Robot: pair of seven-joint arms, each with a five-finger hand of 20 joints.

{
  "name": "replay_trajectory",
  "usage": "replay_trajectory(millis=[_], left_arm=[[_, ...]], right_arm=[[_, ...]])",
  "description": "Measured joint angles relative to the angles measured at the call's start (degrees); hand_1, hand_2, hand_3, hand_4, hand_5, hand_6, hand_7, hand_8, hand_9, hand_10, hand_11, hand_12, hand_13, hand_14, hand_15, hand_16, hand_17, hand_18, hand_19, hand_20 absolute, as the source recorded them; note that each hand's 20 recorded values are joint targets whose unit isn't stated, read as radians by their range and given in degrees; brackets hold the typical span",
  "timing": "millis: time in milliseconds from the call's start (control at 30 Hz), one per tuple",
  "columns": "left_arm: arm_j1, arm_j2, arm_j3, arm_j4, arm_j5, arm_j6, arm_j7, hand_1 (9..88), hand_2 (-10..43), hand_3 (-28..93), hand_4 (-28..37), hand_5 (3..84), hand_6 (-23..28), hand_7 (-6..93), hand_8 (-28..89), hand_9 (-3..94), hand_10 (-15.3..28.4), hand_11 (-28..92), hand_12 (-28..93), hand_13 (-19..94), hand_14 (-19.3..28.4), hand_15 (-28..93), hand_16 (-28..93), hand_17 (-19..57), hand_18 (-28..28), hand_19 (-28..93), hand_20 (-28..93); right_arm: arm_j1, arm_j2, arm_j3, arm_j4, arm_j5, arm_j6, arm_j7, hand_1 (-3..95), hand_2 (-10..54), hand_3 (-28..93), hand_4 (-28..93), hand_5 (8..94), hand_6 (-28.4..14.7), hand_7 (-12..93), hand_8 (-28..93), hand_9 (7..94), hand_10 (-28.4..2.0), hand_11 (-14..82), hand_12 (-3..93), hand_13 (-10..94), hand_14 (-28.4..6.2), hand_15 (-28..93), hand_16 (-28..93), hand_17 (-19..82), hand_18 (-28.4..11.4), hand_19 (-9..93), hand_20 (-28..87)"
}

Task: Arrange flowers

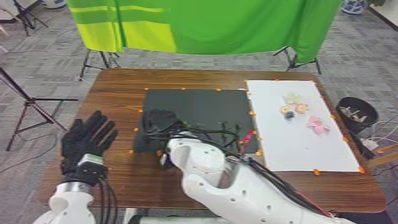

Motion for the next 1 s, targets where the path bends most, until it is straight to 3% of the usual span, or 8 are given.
replay_trajectory(millis=[167,433,567,767,900,1000], left_arm=[[0.7,-0.71,-0.64,-0.01,0.00,-0.40,0.01,27.9,15.2,71,-28.3,44.8,10.0,14.8,-8,32.8,15.4,27,13,25,16.9,47,-6,-6.7,16.5,42,17],[2.1,-2.10,-1.42,-0.09,-0.03,-1.28,0.36,27.0,15.6,70,-28.3,44.7,9.9,14.5,-8,33.0,15.3,27,13,25,16.9,46,-6,-6.7,16.5,42,17],[2.5,-2.16,-1.36,-0.09,-0.05,-1.72,0.72,26.4,16.1,70,-28.3,44.7,9.9,14.4,-8,33.1,15.3,27,13,25,17.0,46,-6,-6.7,16.5,41,17],[2.7,-2.17,-1.32,-0.21,-0.10,-2.07,1.12,26.4,15.9,70,-28.3,44.8,9.9,14.3,-8,33.3,15.3,27,13,25,17.0,46,-6,-6.7,16.6,41,17],[2.9,-2.31,-1.32,-0.32,-0.10,-2.07,1.24,26.8,15.6,71,-28.3,44.8,10.0,14.3,-8,33.4,15.4,27,13,25,17.0,46,-6,-6.7,16.6,41,17],[3.1,-2.47,-1.35,-0.48,-0.10,-2.07,1.28,26.9,15.6,71,-28.3,44.9,10.0,14.3,-8,33.5,15.4,27,13,25,17.0,46,-6,-6.7,16.6,41,17]], right_arm=[[-1.4,1.7,2.9,-3.8,1.0,4.8,1.2,41.7,-9.5,83,-28,56.0,-4.4,19,-14,50.0,-17.6,9.0,12.4,53,-14.5,40,15,27,-22.4,79,29],[-4.2,8.3,12.9,-8.7,-0.1,0.8,3.4,46.4,-9.5,83,-28,53.7,-4.5,17,-13,49.0,-16.4,8.9,11.9,50,-14.4,31,13,27,-22.2,77,27],[-5.5,14.3,18.7,-7.8,0.2,0.8,7.7,50.6,-9.5,85,-28,54.0,-4.1,17,-13,49.8,-15.2,8.8,11.5,50,-13.7,27,13,27,-21.7,77,26],[-7.1,23.2,25.8,-2.0,0.2,-0.1,12.1,53.8,-9.5,84,-28,55.0,-3.2,16,-13,50.6,-13.6,8.3,11.3,48,-12.9,23,14,26,-21.0,76,26],[-7.8,26.9,28.5,-0.1,0.9,-5.7,14.1,52.9,-9.5,85,-28,55.7,-3.2,17,-13,51.5,-14.2,8.9,11.6,48,-13.7,23,15,26,-21.5,77,26],[-8.0,27.4,29.7,0.0,1.9,-9.7,16.9,50.8,-9.5,83,-28,55.6,-4.5,16,-13,53.1,-16.4,9.9,12.2,49,-14.8,27,16,28,-22.4,80,27]])
